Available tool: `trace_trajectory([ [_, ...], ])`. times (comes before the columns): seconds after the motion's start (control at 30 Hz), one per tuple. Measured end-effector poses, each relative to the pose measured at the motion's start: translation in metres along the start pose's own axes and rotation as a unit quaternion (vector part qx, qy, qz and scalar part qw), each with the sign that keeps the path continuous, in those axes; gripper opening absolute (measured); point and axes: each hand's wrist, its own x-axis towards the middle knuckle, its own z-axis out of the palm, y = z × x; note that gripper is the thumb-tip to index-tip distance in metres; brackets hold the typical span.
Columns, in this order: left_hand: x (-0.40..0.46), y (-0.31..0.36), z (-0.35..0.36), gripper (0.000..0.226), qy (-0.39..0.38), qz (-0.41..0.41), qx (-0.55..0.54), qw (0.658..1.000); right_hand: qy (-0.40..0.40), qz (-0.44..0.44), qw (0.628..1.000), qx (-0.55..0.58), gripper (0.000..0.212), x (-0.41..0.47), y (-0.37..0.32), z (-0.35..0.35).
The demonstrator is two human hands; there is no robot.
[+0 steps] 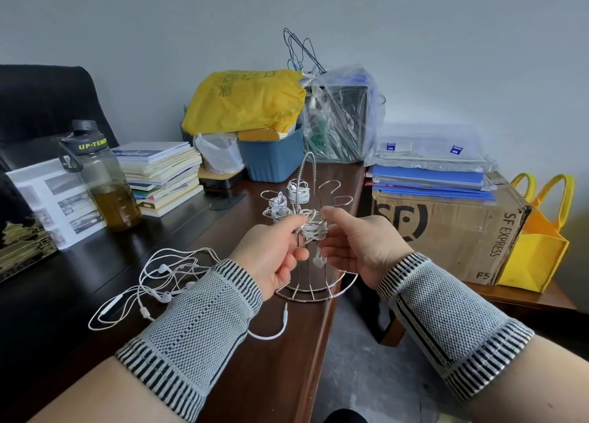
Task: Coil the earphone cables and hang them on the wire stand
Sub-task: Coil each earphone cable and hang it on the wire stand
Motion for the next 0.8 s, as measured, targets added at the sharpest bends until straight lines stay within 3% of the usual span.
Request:
trace_trajectory([
  [0.13,0.001,-0.001,0.004,0.047,0.000,-0.010,0.001,1.000,0.001,-0.021,1.000,0.017,0.030,0.001,0.000,0.001],
  [0.33,0.002,0.004,0.007,0.024,0.013,0.001,-0.051,0.999,-0.012,-0.038,0.998,0.039,0.022,0.001,-0.003,0.003],
  [0.5,0.002,0.004,0.009,0.020,0.029,0.002,-0.098,0.995,-0.002,-0.052,0.998,0.046,0.019,0.003,-0.002,0.005],
  [0.63,0.000,0.003,0.006,0.020,0.016,-0.003,-0.090,0.996,-0.004,-0.051,0.997,0.050,0.021,0.003,-0.002,0.003],
  [0.8,-0.007,-0.002,-0.003,0.037,-0.004,0.001,-0.090,0.996,0.006,-0.037,0.998,0.059,0.034,0.001,0.003,-0.002],
])
